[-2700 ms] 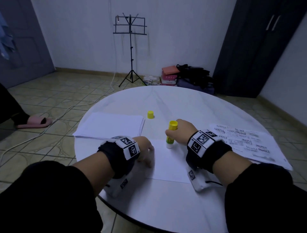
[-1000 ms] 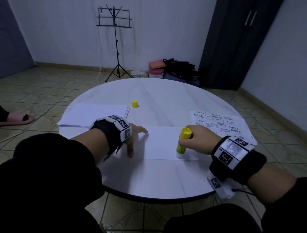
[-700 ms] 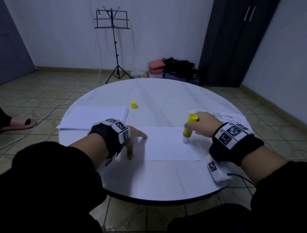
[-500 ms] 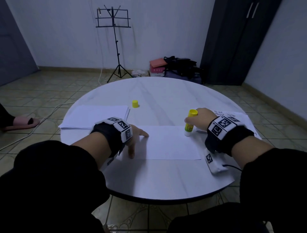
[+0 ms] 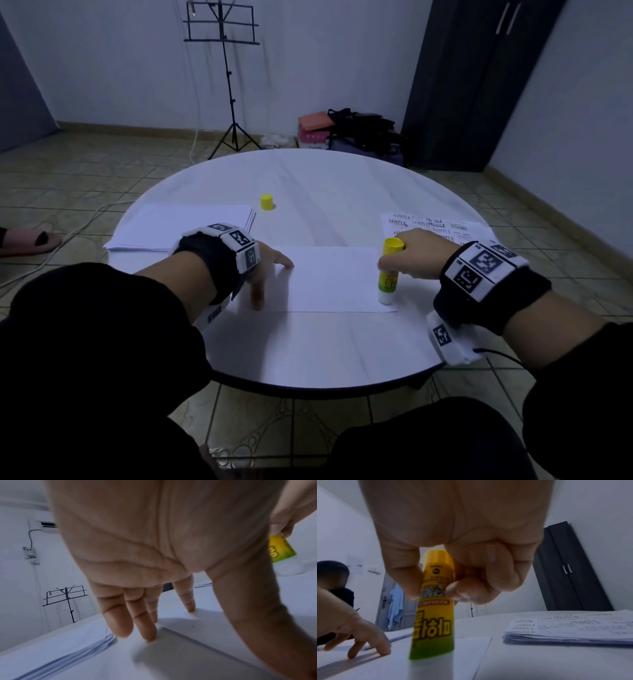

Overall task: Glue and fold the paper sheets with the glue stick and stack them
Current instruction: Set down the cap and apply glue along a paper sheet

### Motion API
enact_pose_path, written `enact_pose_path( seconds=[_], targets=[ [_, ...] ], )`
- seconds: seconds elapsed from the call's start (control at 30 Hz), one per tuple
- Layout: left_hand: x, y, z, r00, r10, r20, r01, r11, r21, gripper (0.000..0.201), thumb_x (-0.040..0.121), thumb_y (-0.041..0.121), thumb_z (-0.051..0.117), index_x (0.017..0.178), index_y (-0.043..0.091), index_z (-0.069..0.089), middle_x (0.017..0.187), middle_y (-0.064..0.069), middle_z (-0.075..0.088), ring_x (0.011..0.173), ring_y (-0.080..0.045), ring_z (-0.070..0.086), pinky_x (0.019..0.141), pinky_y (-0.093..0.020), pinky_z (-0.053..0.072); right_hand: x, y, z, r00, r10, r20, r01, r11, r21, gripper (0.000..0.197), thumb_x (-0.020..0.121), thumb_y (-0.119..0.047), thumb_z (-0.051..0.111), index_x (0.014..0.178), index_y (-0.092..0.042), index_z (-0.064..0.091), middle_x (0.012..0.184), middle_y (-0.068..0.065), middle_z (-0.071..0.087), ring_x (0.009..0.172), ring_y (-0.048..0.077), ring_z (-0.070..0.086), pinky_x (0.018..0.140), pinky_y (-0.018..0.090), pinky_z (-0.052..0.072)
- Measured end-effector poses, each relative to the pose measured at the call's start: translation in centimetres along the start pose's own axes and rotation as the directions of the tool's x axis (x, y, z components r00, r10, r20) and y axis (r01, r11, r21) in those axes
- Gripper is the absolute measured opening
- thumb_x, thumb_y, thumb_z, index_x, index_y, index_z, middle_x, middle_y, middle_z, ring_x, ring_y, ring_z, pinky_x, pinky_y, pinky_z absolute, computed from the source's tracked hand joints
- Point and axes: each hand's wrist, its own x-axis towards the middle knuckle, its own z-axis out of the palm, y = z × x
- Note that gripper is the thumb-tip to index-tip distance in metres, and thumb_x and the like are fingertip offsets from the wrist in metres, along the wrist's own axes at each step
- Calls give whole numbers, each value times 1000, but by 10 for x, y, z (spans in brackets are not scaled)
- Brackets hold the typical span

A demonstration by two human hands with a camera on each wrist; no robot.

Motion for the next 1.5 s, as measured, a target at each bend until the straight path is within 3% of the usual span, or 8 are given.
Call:
enact_pose_path(
  seconds=[0.2,0.4,0.57,0.77,0.97,1.1,1.23,1.5],
  targets=[
    [-5,0,3,998,1,-57,-1,1000,-5,99,68,35,84,147,42,25,145,-6,29,134,-24,36,105,-34,38,-4,26,-7,998,70,3,-65,895,441,13,69,-20,70,79,-11,67,77,3,66,64,15,59,53,24,29],
    [-12,-3,5,997,-23,-69,18,997,-74,92,70,32,83,144,42,30,152,-2,9,135,-26,34,109,-36,34,16,43,6,966,258,-12,-182,712,678,45,86,3,58,119,-27,51,79,2,59,64,17,51,57,25,30],
    [-14,-3,7,997,-31,-67,24,994,-110,90,68,32,84,143,42,33,138,-4,29,123,-27,46,100,-37,43,21,44,5,919,339,-200,-165,793,586,35,88,-8,63,120,-15,54,104,2,57,90,16,49,56,21,36],
    [-16,-7,10,997,-31,-68,21,990,-142,88,70,36,81,143,40,32,140,-3,33,126,-24,44,102,-36,41,19,41,1,906,370,-204,-249,857,450,17,81,0,64,94,-9,58,74,3,58,80,25,58,86,35,48],
    [-16,-5,12,996,-49,-70,38,988,-149,86,71,37,80,143,37,32,142,-3,32,126,-24,45,104,-37,42,19,34,-2,902,391,-181,-308,879,365,13,80,1,60,74,-9,55,66,4,57,57,17,51,59,26,43],
    [-17,-4,15,995,-65,-78,50,982,-185,82,72,33,78,142,35,35,143,-3,28,121,-25,49,102,-37,43,17,35,1,902,407,-145,-361,895,262,20,80,-16,67,98,-10,59,101,9,55,86,22,47,81,34,44],
    [-19,-8,17,992,-62,-114,31,966,-257,79,75,30,75,142,33,35,144,-2,26,122,-23,49,103,-36,42,11,20,10,929,369,38,-371,921,118,25,87,-18,61,69,-15,44,91,6,51,85,23,47,77,29,43],
    [-18,-61,8,978,-113,-177,22,894,-447,73,82,34,72,144,22,36,145,-1,40,131,-20,41,105,-28,34,32,-100,43,973,52,226,-35,996,-80,26,88,-35,61,85,-10,56,77,-5,63,60,12,52,54,23,39]
  ],
)
